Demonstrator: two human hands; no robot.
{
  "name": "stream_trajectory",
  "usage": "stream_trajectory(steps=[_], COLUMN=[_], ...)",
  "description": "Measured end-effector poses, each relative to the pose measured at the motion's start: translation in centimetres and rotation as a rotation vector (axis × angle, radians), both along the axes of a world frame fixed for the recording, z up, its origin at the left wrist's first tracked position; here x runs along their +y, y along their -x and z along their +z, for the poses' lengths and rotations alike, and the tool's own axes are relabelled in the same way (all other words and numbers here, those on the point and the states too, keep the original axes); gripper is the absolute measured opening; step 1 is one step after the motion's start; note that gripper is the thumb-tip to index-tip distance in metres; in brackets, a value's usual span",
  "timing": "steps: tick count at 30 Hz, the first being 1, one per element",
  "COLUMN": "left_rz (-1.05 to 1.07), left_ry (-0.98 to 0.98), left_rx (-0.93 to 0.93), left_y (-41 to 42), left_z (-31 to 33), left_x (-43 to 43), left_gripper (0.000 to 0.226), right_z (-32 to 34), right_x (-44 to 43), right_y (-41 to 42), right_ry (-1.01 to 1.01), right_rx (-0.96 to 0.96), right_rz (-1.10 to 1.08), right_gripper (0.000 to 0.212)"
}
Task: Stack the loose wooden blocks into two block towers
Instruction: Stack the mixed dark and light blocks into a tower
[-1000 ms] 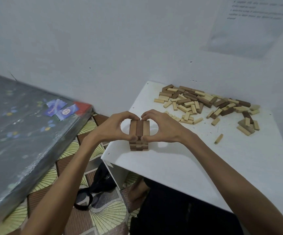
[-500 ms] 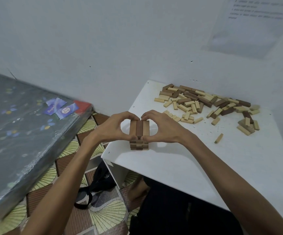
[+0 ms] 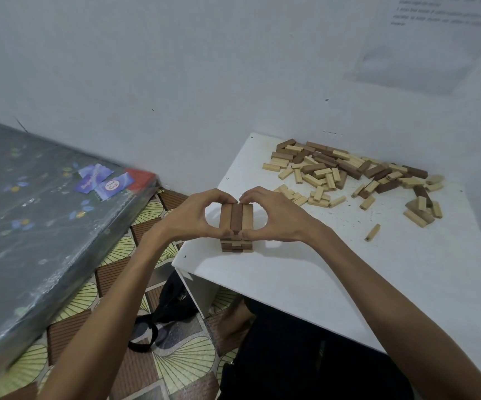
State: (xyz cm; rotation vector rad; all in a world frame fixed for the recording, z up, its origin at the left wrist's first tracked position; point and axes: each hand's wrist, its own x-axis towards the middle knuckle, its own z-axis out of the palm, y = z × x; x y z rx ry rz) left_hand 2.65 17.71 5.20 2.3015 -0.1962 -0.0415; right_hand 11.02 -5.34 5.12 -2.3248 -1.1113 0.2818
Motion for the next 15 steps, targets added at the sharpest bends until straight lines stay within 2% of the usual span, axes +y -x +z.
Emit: stream_trajectory(steps=[15], left_rz=[0.014], left_ry=[0.032], left_rx=[0.012], left_y=[0.15], left_z=[-0.37], left_x=[0.35], left_gripper=[0.060], right_z=[-0.08], right_x=[-0.21], right_y=[0.15], right_ry=[0.036], right_rx=[0.030], right_rz=[-0.004], right_gripper=[0.066])
